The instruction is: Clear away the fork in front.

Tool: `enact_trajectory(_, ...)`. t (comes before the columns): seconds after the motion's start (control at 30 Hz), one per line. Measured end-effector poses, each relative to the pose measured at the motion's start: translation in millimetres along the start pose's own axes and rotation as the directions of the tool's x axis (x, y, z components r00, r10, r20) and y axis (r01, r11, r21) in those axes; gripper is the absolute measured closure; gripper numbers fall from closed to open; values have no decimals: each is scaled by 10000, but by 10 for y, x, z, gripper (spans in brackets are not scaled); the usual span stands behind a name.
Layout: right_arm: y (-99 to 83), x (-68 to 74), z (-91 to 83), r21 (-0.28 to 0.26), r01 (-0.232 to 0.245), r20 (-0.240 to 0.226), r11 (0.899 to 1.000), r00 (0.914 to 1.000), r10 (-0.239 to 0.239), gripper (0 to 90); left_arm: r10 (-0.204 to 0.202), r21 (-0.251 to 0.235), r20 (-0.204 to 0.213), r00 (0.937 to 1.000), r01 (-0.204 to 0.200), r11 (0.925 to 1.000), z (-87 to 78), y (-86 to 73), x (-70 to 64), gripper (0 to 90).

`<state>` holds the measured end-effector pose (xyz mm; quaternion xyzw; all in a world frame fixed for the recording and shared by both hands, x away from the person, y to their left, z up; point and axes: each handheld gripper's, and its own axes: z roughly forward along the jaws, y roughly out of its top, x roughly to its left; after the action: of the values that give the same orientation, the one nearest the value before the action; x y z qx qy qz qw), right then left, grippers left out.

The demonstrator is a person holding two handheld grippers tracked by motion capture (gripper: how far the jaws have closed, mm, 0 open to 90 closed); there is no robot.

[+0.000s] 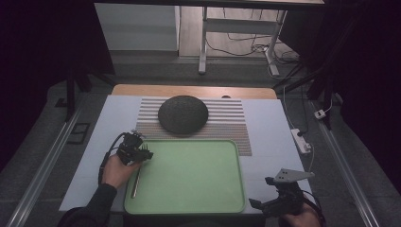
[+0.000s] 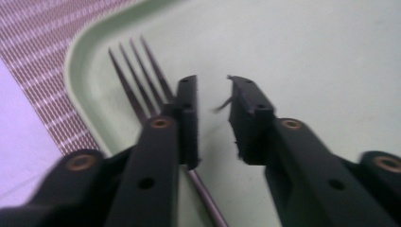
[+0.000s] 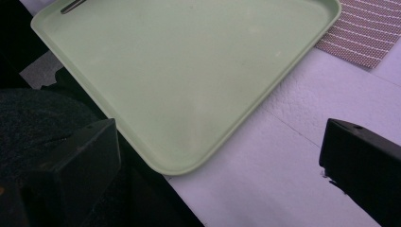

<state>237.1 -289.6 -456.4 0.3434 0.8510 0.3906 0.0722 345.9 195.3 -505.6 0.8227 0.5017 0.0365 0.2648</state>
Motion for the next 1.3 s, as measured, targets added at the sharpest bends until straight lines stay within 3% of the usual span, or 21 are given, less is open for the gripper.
enact_trajectory(0.07, -1, 0, -1, -3, -7, 3, 10000, 10000, 7, 0, 437, -324, -161, 9989, -442, 9985, -59, -9, -50, 627)
enact_trajectory(0.13, -1, 0, -2, -9, -13, 2, 10000, 10000, 13, 0, 535, -352, -213, 9983, -542, 9979, -78, -17, -63, 598)
enact_trajectory(0.17, -1, 1, -4, -21, -17, -5, 10000, 10000, 17, 0, 598, -422, -174, 9981, -605, 9973, -98, -27, -69, 543)
enact_trajectory(0.3, 0, 3, -1, 20, -19, -11, 10000, 10000, 19, 0, 631, -894, 224, 9978, -609, 9941, -188, -71, -69, 449)
enact_trajectory(0.37, 0, 7, -2, 18, 22, 19, 10000, 10000, -22, 0, 717, -1306, 669, 9952, -625, 9895, -282, -110, -85, 349)
enact_trajectory(0.53, 1, 5, 1, 33, -5, 7, 10000, 10000, 5, 0, 1060, -1775, 703, 9919, -922, 9798, -437, -186, -159, 224)
enact_trajectory(0.83, 0, 2, 0, 23, -44, -15, 10000, 10000, 44, 0, 1242, -1948, 952, 9877, -1039, 9753, -584, -365, -216, 115)
enact_trajectory(0.93, 1, 3, 1, 34, -40, -15, 10000, 10000, 40, 0, 1140, -2202, 1235, 9858, -848, 9718, -668, -476, -222, 85)
enact_trajectory(1.3, 1, 0, 3, 49, -80, 17, 10000, 10000, 79, 0, 734, -2753, 1384, 9877, -328, 9608, -885, -798, -193, 28)
